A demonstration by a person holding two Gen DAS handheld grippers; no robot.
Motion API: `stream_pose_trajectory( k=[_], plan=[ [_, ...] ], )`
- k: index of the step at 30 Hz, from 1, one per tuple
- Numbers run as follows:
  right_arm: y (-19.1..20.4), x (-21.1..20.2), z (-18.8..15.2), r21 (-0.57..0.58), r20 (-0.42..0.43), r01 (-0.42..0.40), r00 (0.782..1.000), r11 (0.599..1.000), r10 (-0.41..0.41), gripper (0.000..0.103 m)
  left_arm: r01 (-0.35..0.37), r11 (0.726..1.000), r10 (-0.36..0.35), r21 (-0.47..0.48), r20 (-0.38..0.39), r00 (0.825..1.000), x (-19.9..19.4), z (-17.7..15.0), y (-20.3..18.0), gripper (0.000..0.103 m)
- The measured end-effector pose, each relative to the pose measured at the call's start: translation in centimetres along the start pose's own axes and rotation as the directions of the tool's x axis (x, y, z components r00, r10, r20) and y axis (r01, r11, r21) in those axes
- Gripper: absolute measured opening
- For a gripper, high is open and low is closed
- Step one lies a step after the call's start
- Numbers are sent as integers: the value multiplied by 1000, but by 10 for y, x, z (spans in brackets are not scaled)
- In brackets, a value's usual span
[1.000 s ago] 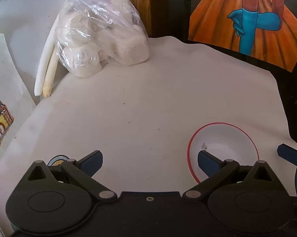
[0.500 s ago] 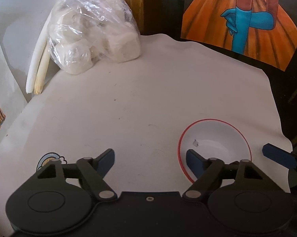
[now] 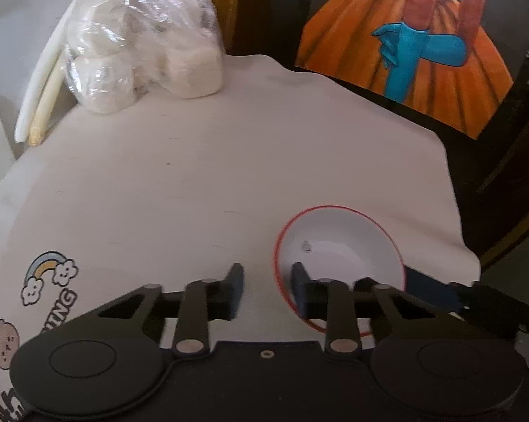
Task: Organize plates and bowls
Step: 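Close the left tool on the second white bowl rim while the right tool grips it too, then lift the white bowl with both tools and carry it toward the steel bowl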
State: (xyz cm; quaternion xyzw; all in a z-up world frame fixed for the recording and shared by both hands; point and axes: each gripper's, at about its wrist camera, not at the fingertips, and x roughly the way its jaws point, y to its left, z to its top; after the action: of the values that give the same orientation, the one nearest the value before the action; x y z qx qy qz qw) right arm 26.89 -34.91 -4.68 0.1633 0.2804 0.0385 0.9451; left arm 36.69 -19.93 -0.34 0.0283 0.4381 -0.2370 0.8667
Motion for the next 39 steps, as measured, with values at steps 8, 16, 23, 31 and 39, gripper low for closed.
stream_pose_trajectory(
  k=[8, 16, 23, 31, 39],
  plan=[
    [-1, -3, -2, 25, 0, -3, 1000, 1000, 3, 23, 24, 999, -24, 27, 7, 1000, -8, -4, -6, 11],
    [-3, -9, -8, 75, -2, -2, 1000, 997, 2, 19, 24, 1000, -24, -17, 16, 1000, -19, -10, -6, 10],
    [2, -30, -9, 87, 24, -22, 1000, 996, 20, 19, 31, 999, -30, -11, 58, 998, -46, -17, -10, 10],
    [15, -56, -10, 73, 49, -38, 998, 997, 35, 19, 29, 999, -27, -14, 95, 995, -78, -27, -13, 10],
    [33, -85, -12, 46, 70, -61, 996, 997, 57, 19, 16, 1000, -12, -23, 136, 991, -113, -44, -11, 10]
  ],
)
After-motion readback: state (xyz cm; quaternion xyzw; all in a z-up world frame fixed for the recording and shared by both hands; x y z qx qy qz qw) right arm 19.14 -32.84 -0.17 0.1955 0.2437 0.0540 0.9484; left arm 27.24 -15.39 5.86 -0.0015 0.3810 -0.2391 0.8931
